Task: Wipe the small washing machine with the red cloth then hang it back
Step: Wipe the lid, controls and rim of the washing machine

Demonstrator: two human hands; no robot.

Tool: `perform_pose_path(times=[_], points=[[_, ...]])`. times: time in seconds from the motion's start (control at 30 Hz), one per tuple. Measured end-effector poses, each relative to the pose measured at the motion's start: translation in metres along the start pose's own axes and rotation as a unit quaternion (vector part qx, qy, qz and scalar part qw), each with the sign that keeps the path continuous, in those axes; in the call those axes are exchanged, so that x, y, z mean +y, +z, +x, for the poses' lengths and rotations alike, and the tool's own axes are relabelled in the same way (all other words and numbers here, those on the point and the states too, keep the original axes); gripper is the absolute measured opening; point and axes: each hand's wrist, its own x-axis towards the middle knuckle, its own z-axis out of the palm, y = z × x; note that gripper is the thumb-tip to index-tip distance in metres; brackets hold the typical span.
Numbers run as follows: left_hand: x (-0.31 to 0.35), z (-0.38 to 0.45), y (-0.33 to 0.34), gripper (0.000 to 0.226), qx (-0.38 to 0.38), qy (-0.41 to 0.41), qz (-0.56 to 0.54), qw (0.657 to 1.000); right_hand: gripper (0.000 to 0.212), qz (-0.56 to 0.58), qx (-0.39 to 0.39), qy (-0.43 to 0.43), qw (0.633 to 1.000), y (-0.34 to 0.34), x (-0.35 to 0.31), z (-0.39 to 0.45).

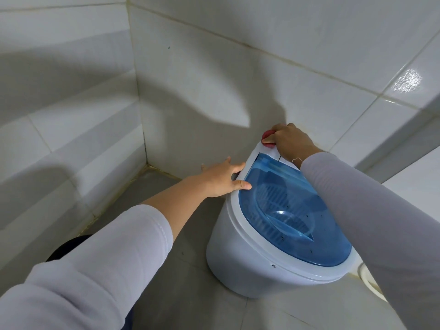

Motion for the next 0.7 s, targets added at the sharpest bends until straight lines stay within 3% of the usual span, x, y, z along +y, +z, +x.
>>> perform_pose_path(times=[0.3,0.4,0.53,0.63,0.7], points=[[0.001,-0.002,0.000,0.071,-0.003,0.005,-0.003,1.000,0.031,0.032,-0.025,0.071,0.997,-0.011,0.013,0.010],[0.002,-0.003,0.000,0.069,-0.001,0.014,-0.010,1.000,0.027,0.021,0.000,0.068,0.997,-0.025,0.025,0.003],[0.000,-0.002,-0.001,0.069,0.006,0.019,-0.015,1.000,0.036,0.003,0.038,-0.020,0.999,-0.045,0.023,-0.006],[-0.001,0.000,0.000,0.071,0.009,0.015,-0.004,1.000,0.042,-0.010,-0.006,-0.104,0.995,-0.046,0.000,-0.004],[-0.001,0.000,0.000,0.071,0.011,0.016,0.002,1.000,0.034,-0.017,-0.030,-0.138,0.990,-0.037,-0.015,-0.001]])
